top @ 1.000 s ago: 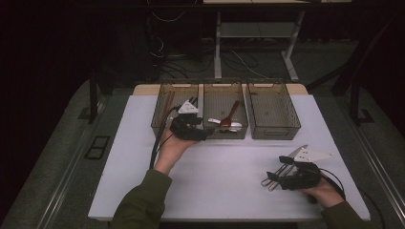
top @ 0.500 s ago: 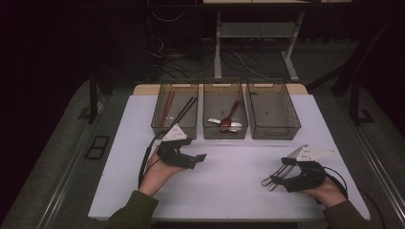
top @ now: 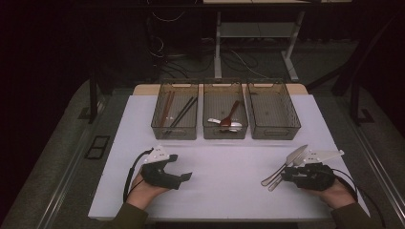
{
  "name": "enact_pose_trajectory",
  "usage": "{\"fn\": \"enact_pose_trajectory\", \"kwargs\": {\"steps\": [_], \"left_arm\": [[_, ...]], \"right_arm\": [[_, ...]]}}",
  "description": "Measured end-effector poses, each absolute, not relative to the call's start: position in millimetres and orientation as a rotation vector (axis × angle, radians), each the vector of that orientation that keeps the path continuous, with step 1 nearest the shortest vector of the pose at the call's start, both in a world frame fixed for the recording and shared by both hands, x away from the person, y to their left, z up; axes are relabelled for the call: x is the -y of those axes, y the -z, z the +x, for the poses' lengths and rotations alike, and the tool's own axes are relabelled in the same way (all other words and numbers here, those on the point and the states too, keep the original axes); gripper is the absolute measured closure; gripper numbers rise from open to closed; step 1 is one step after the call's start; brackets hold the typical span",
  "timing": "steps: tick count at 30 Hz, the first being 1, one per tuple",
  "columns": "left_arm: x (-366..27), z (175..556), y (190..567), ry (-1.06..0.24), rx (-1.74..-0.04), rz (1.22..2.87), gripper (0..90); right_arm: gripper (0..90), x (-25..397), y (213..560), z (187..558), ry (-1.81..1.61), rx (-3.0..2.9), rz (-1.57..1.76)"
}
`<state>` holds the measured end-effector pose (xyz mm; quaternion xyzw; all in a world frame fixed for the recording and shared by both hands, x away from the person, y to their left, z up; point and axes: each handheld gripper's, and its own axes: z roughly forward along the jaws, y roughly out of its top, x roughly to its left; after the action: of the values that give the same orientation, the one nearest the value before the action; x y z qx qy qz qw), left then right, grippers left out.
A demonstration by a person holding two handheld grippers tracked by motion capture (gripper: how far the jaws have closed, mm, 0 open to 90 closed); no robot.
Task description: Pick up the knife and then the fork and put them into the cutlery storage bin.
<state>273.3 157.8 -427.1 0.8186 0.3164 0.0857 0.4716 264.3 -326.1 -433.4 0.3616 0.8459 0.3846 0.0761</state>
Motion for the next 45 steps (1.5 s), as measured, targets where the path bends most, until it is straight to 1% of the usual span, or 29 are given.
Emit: {"fn": "enact_pose_trajectory", "kwargs": {"steps": [4, 8, 31, 45], "left_arm": [[-163, 265, 431, -0.209, -0.772, 1.999, 11.6], [-166, 259, 436, -0.195, -0.775, 2.005, 10.0], [-167, 260, 438, -0.211, -0.776, 2.022, 9.5], [-167, 260, 437, -0.216, -0.774, 2.020, 9.5]], "right_arm": [[83.2, 322, 436, 264, -1.134, -2.576, 1.053], [88.9, 319, 437, 264, -1.120, -2.608, 1.038], [89.5, 285, 444, 268, -1.086, -2.673, 0.911], [89.5, 269, 444, 292, -1.082, -2.649, 0.905]]}}
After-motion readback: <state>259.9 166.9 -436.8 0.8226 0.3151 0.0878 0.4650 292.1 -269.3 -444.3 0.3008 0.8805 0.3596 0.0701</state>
